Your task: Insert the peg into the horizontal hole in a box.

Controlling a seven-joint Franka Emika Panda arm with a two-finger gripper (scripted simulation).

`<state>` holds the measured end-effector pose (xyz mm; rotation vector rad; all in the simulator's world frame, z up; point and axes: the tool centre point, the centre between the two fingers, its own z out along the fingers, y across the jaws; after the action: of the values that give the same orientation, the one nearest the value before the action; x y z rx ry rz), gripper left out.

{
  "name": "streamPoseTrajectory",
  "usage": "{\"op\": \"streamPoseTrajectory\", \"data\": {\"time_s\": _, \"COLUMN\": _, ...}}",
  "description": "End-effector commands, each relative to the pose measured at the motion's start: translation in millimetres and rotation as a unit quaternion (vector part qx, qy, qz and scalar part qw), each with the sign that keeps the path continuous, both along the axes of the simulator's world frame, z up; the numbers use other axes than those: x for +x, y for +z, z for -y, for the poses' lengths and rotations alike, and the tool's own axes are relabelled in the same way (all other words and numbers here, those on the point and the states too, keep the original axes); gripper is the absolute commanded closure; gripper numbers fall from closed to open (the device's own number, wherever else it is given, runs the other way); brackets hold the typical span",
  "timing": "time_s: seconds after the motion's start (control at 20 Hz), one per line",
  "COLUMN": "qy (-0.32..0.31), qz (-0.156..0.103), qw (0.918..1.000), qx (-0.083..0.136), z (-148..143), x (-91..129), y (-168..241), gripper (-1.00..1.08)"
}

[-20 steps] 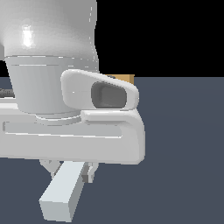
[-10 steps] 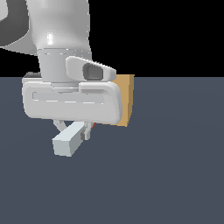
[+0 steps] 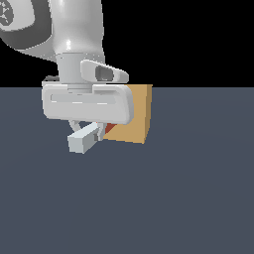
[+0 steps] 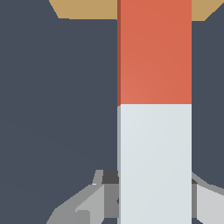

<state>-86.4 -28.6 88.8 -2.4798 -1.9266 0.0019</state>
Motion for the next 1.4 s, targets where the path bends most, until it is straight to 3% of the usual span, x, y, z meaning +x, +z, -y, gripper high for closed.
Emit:
{"op": "streamPoseTrajectory", "data": {"time_s": 0.0, "qy": -0.006, "qz": 0.001, "qw": 1.0, "qx": 0.0, "z": -7.1, "x": 0.3, "y": 2.7, "gripper": 1.08}}
{"op": "streamPoseTrajectory", "data": {"time_s": 0.85, "qy": -0.009, "qz": -0.001, "qw": 1.0, "qx": 0.0, "z": -16.9, "x": 0.4, "y": 2.7, "gripper": 1.08}}
{"op": "streamPoseTrajectory", "data": {"time_s": 1.1, "qy": -0.01, "qz": 0.0, "qw": 1.0, "qx": 0.0, "z": -36.0, "x": 5.3, "y": 3.2, "gripper": 1.08}}
{"op": "streamPoseTrajectory", "data": {"time_s": 1.35, "qy": -0.01, "qz": 0.001, "qw": 1.0, "qx": 0.0, "z": -72.7, "x": 15.4, "y": 4.0, "gripper": 1.08}}
